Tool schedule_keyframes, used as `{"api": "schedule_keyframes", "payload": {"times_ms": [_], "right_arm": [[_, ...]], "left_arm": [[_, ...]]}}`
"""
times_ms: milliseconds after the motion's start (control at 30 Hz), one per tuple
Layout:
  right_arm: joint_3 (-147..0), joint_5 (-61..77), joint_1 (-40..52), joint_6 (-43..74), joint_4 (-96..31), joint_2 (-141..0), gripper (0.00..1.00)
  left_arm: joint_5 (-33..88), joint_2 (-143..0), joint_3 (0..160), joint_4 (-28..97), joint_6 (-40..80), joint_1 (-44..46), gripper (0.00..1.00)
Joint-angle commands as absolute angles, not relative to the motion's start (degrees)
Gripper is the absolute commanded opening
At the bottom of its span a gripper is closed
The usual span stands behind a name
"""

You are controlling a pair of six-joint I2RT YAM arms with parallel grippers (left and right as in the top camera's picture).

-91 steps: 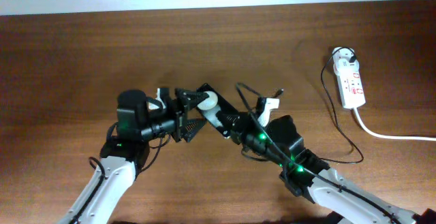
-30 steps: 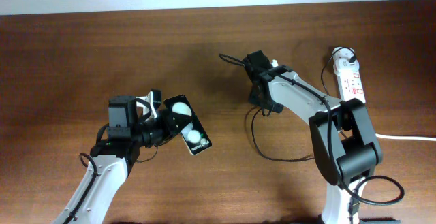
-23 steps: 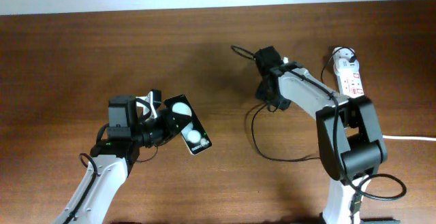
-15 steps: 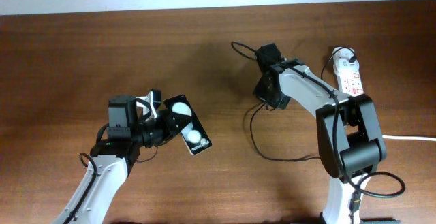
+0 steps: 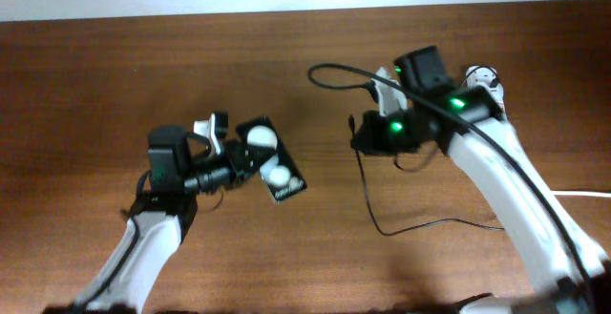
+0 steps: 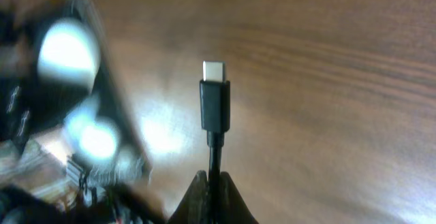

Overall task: Plug charger to phone and switch on socket
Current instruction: 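Grasp the black USB-C cable end with the right gripper, then push the cable plug up into the phone's bottom port with the right gripper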

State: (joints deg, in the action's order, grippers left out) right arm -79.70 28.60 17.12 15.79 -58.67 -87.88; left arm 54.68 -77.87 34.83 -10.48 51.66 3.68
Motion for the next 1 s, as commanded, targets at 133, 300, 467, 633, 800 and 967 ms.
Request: {"api": "schedule_keyframes", "payload": {"times_ms": [133,300,467,633,800,967], "right_arm": [[-79.50,31.31,27.49,2.13,-72.42,-78.70,0.04],[-79.00,21.06,41.45,15.86,-67.42,-79.18,0.04],[-78.96,16.67,42.37,25.65,-63.20,-81.54,0.04],[-78.96,17.98,42.37,26.04,-63.18,-86.54,0.04],[-78.96,19.46,42.37,26.04,-62.50,-86.76,0.04],[-78.96,19.42,42.37,26.02,-61.43,-86.76,0.04]], "left_arm": [[70.91,-99.31,44.34,-41.98,74.17,4.40,0.00],[75.57,-99.31,44.86,-42.00,74.17,4.34,0.00],[74.50,-99.31,44.86,-42.00,74.19,4.34,0.00],[71.99,-99.31,44.86,-42.02,75.50,4.34,0.00],[72.01,-99.31,44.86,-42.00,80.64,4.34,0.00],[72.29,-99.31,44.86,-42.00,81.38,4.34,0.00]]}}
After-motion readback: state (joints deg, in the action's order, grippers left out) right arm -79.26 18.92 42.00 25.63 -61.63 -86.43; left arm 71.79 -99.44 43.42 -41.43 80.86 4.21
